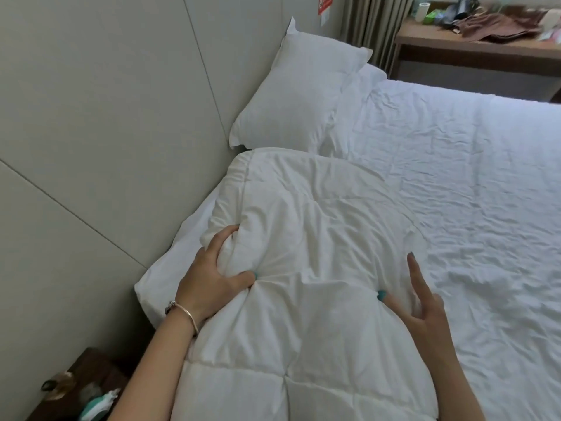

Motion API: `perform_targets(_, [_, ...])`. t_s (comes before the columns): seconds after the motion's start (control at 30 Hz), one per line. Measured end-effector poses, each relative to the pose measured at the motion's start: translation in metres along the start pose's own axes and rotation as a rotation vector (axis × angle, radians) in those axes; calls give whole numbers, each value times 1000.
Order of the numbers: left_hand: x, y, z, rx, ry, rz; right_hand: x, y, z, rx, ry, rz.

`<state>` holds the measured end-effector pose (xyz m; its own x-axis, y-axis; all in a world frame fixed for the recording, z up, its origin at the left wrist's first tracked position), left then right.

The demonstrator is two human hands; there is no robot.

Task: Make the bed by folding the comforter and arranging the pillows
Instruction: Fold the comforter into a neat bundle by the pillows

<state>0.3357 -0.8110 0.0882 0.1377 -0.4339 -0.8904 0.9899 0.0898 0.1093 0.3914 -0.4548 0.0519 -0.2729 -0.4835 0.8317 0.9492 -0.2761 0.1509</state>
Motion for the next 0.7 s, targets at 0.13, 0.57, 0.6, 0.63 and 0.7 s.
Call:
perform_targets(0.13, [22, -27, 26, -10, 26, 9, 16, -21, -30, 3, 51, 43])
perform_targets(0.57, [67, -269, 135, 80, 12, -32, 119, -157, -191, -90, 66, 0])
perform_targets(0.6, [74, -291, 144, 86, 14, -37, 124, -167, -205, -112, 52, -14])
perform_targets(0.63, [85, -313, 152, 97, 22, -34, 125, -176, -220, -128, 38, -41])
perform_targets(0.7, [117, -348, 157, 152, 16, 9, 114, -193, -264, -73, 26, -133])
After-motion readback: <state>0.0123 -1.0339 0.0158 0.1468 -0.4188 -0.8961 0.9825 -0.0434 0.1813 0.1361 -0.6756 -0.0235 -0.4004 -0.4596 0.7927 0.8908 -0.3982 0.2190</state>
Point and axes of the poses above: each hand's wrist, its own y-axis away from the middle knuckle, its own z-axis out of the back of the hand, x = y × z, the point moved 9 cm from there along -y, towards the middle knuckle, and after that the axes turned 10 degrees about y, right-handed, at the moved point
